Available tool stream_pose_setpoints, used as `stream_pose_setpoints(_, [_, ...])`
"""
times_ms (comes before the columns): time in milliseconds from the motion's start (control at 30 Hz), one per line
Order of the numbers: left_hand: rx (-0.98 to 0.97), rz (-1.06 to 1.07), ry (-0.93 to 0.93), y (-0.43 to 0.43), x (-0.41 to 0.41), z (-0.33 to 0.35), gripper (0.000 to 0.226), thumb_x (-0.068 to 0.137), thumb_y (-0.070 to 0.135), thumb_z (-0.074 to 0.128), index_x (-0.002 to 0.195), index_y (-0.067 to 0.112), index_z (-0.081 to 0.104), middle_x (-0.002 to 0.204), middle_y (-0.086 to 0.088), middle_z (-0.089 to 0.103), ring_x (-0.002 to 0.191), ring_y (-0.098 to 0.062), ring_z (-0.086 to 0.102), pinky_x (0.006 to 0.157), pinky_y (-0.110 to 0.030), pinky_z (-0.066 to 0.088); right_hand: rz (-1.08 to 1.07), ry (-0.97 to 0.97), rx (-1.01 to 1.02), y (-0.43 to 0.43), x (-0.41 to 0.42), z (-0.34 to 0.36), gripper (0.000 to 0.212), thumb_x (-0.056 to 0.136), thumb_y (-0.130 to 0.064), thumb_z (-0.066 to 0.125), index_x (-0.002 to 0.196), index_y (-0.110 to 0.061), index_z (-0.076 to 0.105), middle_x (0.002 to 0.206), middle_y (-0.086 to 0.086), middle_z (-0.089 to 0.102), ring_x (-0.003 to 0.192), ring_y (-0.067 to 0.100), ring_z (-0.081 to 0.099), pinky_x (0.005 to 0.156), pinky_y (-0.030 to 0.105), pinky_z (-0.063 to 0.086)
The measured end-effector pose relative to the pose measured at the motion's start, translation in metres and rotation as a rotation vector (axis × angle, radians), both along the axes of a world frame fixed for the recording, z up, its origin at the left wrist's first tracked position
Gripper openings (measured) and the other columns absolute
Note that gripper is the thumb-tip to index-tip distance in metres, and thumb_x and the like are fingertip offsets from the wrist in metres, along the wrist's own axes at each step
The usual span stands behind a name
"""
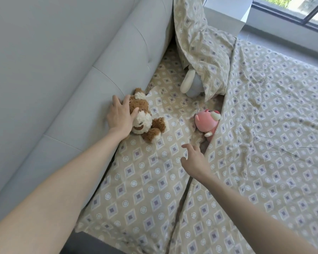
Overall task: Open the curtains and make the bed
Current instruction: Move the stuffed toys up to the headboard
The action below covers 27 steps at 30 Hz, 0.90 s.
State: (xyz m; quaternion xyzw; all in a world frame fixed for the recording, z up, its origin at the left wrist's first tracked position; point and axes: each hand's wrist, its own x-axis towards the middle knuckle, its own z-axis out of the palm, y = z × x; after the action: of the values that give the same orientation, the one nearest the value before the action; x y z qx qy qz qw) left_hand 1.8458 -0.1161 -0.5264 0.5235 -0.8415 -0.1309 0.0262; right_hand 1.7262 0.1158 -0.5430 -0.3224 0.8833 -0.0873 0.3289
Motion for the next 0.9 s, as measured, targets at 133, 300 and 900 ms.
stream_pose_setpoints(133, [0.066,-0.092,0.01,0.007,-0.003,-0.007,0.048,0.095,0.037,0.047,0.14,0.021,0.039,0.123,-0.013,0.047,0.113,-0.033,0.047,0.092,-0.044,0.045,-0.001,-0.013,-0.02,0.0,-0.01,-0.004,0.049,0.09,-0.014,0.044,0.138,-0.021,0.038,0.142,0.006,0.035,0.111,0.026,0.053,0.078,0.035,0.041])
stream_pose_setpoints(300, [0.167,0.012,-0.054,0.015,-0.02,-0.005,0.052,0.097,0.032,0.041,0.147,0.025,0.028,0.136,-0.014,0.038,0.124,-0.035,0.04,0.099,-0.045,0.04,-0.015,-0.029,-0.019,0.007,-0.029,-0.013,0.048,0.089,-0.014,0.045,0.137,-0.021,0.04,0.141,0.007,0.036,0.117,0.027,0.05,0.088,0.04,0.045])
stream_pose_setpoints(900, [0.518,-0.236,0.338,0.104,-0.148,-0.092,0.04,0.094,0.022,0.042,0.132,0.031,0.05,0.121,0.005,0.057,0.094,-0.017,0.062,0.088,-0.036,0.05,-0.743,-0.461,-0.092,0.006,-0.155,-0.118,0.027,0.093,-0.019,0.043,0.115,-0.01,0.054,0.101,0.007,0.057,0.084,0.023,0.055,0.071,0.033,0.047])
